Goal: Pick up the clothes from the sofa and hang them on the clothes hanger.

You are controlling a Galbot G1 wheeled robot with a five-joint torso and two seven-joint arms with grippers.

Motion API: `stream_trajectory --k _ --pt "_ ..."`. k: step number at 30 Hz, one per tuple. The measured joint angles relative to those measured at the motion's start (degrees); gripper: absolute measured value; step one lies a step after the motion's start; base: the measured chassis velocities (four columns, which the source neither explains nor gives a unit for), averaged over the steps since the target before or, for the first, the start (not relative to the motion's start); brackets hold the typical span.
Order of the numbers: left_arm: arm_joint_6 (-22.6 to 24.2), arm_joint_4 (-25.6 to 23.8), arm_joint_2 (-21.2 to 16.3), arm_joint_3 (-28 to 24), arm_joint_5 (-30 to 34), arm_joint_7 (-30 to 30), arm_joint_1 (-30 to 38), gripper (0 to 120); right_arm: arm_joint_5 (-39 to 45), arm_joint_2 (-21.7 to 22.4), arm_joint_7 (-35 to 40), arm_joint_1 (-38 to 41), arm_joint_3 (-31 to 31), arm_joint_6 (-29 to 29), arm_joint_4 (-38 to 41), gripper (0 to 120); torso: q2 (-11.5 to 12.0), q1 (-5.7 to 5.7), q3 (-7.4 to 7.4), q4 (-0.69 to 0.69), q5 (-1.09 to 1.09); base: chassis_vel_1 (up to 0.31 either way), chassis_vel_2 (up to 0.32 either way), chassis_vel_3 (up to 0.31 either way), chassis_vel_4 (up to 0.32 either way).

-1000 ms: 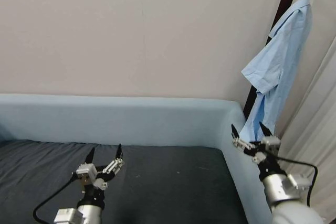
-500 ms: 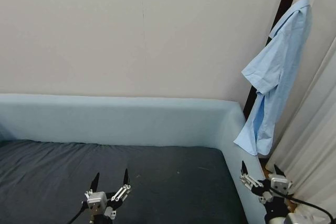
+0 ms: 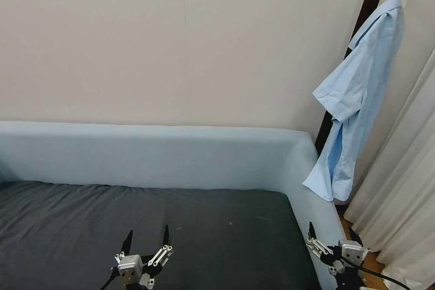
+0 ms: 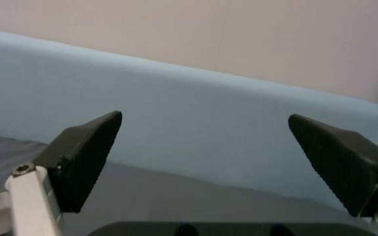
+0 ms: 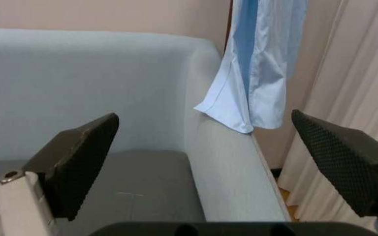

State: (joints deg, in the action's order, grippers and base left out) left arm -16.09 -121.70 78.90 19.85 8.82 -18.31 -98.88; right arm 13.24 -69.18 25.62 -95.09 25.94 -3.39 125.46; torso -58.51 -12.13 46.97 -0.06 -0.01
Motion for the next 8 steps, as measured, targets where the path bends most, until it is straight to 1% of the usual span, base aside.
stream_trajectory --k 8 --pt "0.03 -0.03 -0.04 0.01 0.07 0.04 0.04 100 0.07 0.05 -0.03 0.08 -0.03 0.0 0.0 100 0.0 0.0 0.0 0.0 0.0 0.0 0.0 0.0 0.0"
